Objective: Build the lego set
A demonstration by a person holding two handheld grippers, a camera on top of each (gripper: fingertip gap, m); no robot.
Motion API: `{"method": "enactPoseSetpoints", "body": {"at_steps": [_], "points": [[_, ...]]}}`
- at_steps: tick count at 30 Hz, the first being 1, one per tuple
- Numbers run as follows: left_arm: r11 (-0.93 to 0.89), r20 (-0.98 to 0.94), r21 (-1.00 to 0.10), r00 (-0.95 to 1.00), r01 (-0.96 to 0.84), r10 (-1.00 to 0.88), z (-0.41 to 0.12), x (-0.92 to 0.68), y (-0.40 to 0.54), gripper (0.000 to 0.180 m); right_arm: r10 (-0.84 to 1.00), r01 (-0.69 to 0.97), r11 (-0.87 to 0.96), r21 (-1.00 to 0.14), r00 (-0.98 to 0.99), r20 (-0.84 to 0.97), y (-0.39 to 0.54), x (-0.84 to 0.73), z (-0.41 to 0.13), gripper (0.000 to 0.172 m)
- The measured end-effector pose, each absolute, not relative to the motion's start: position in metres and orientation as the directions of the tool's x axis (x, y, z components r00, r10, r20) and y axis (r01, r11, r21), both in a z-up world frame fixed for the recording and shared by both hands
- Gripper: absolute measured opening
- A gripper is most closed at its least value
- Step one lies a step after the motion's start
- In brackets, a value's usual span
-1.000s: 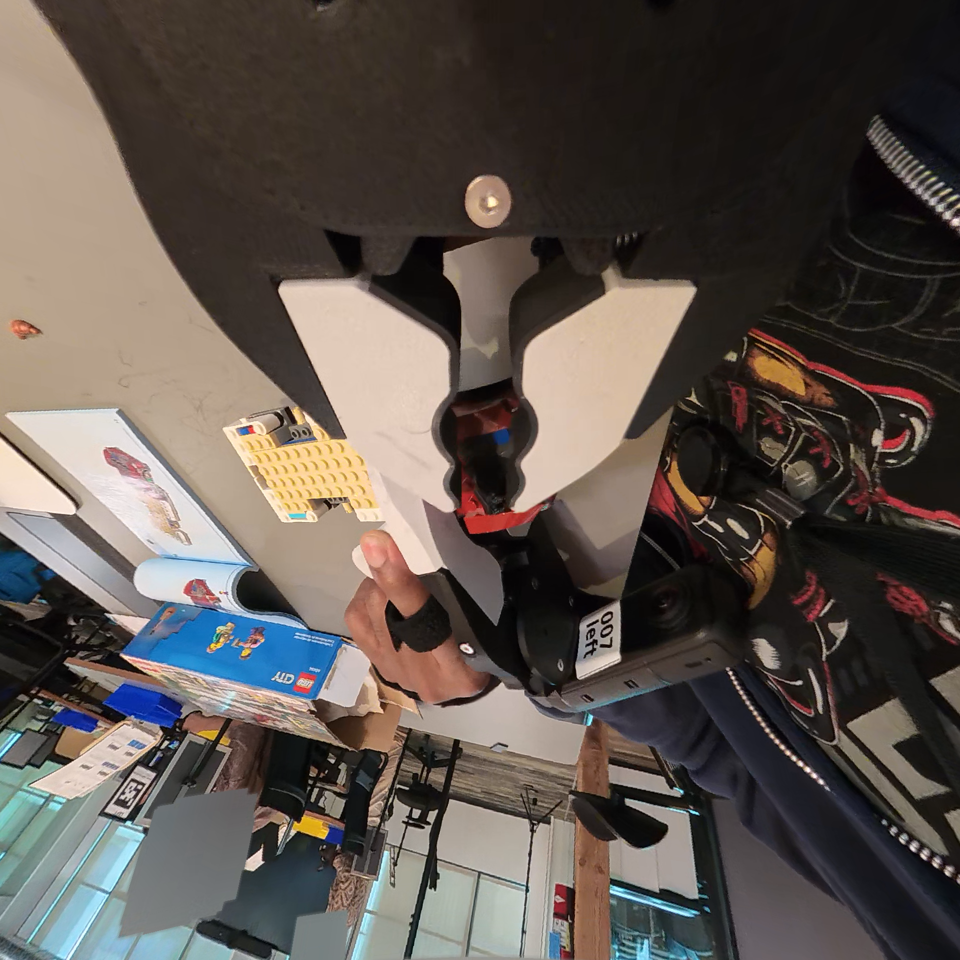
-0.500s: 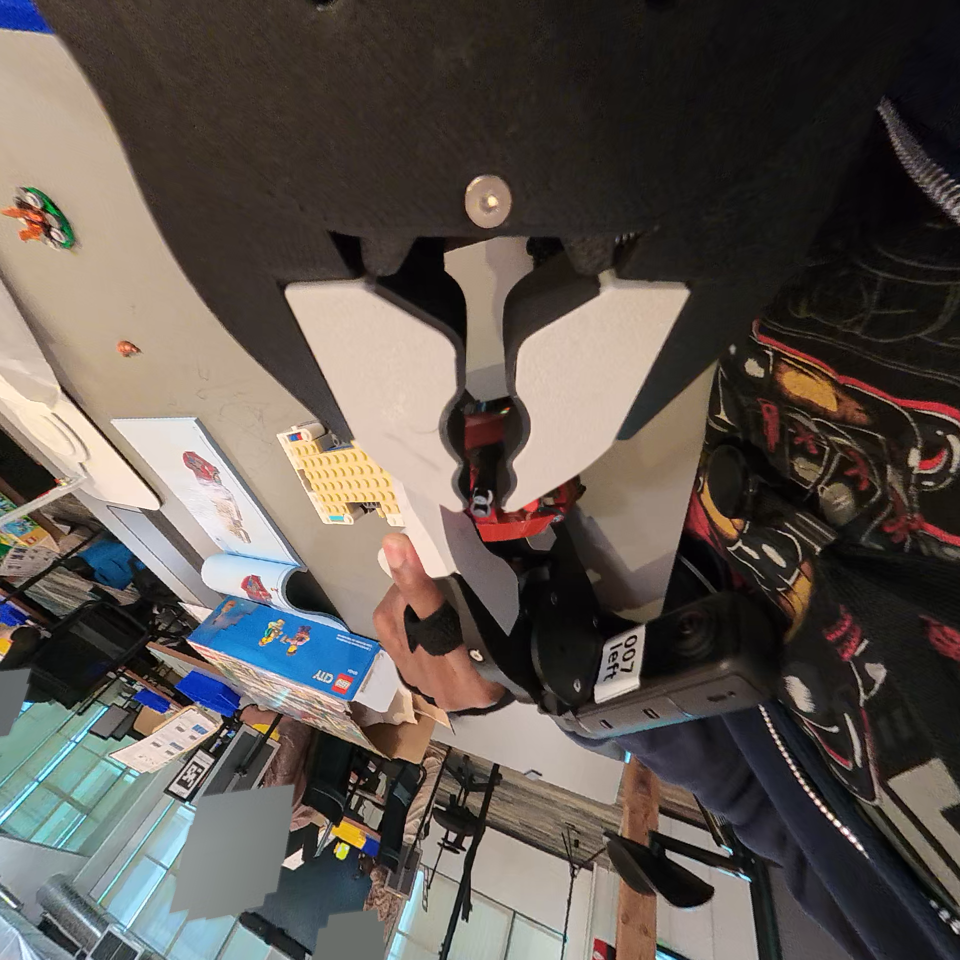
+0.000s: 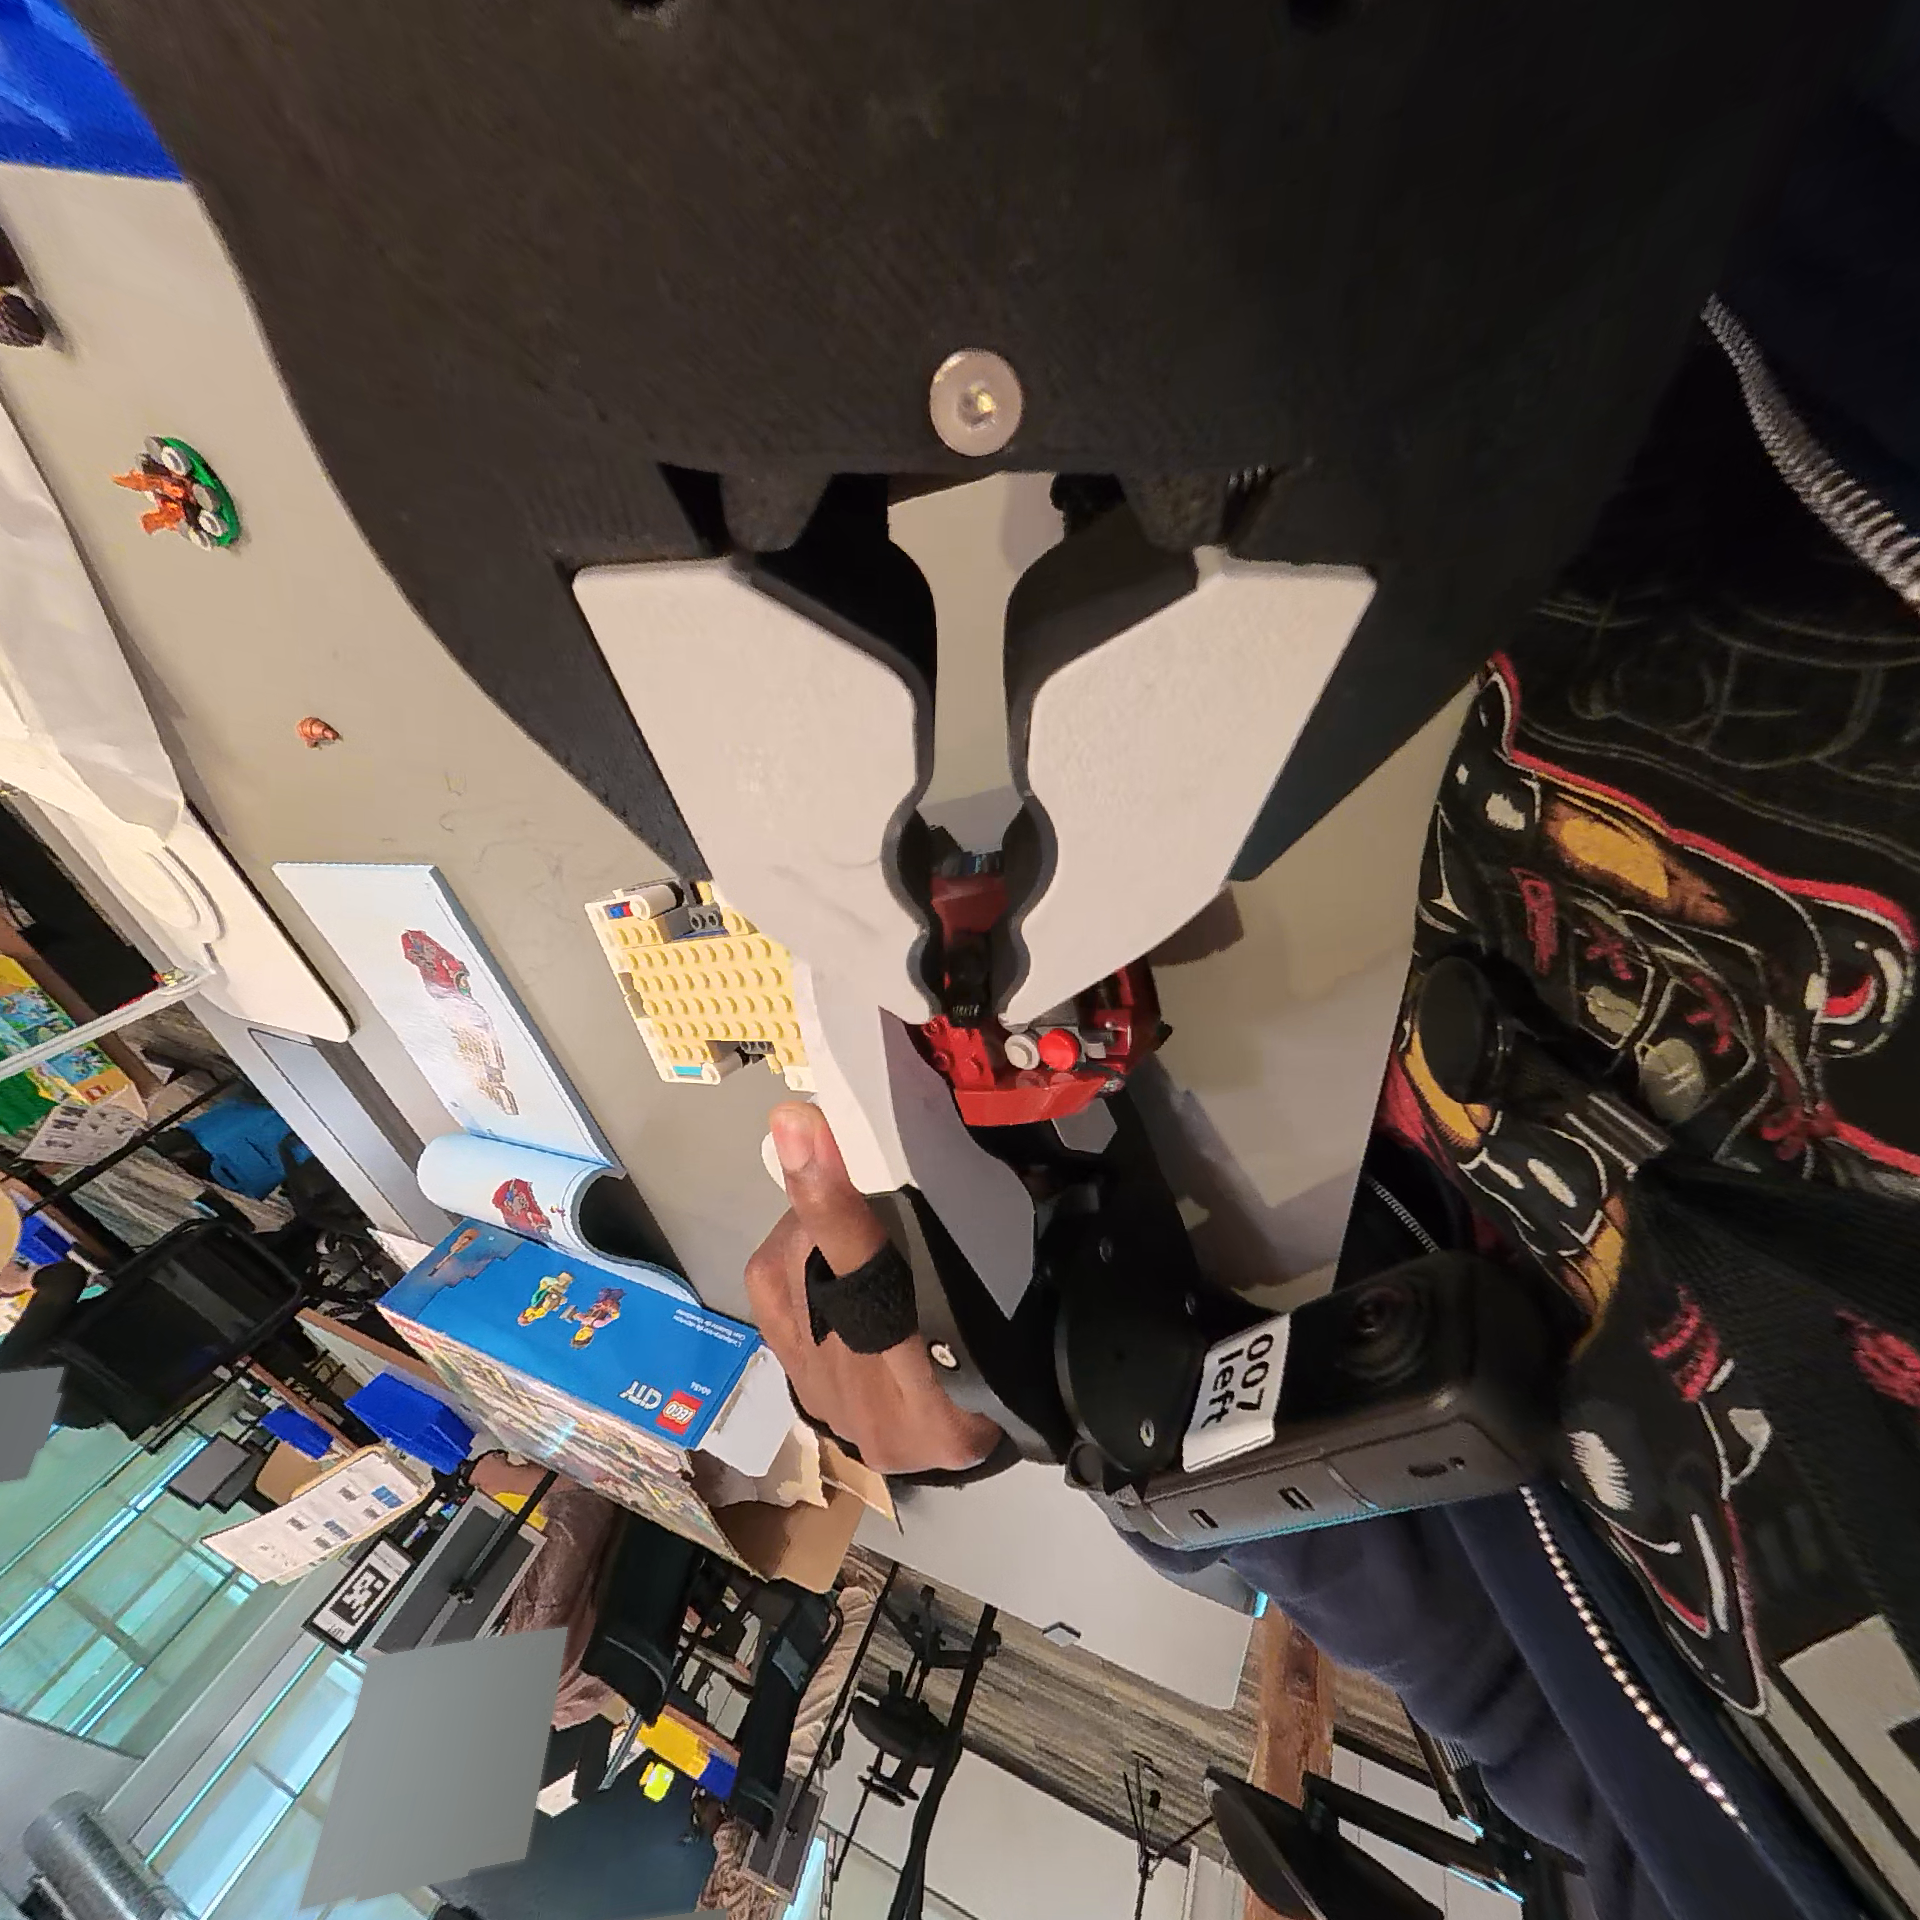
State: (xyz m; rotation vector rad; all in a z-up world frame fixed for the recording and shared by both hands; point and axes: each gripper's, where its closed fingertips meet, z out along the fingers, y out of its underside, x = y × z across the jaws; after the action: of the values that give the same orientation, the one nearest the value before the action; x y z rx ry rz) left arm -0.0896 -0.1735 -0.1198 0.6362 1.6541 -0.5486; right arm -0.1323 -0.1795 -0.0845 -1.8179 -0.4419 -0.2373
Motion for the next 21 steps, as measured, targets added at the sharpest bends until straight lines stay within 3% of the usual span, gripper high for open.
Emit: {"method": "enactPoseSetpoints", "body": {"at_steps": [12, 21], "points": [[0.733, -0.985, -0.006, -0.129, 0.68, 0.112, -0.12, -0.091, -0.175, 0.033, 0.234, 0.342, -0.111, -0.933, 0.921, 0.31, -0.176, -0.146, -0.07, 0.008], [0.721, -0.986, 0.002, -0.119, 0.693, 0.117, -0.119, -0.094, -0.178, 0.033, 0.279, 0.305, -0.115, -0.945, 0.923, 0.264, -0.167, -0.151, -0.076, 0.008]]}}
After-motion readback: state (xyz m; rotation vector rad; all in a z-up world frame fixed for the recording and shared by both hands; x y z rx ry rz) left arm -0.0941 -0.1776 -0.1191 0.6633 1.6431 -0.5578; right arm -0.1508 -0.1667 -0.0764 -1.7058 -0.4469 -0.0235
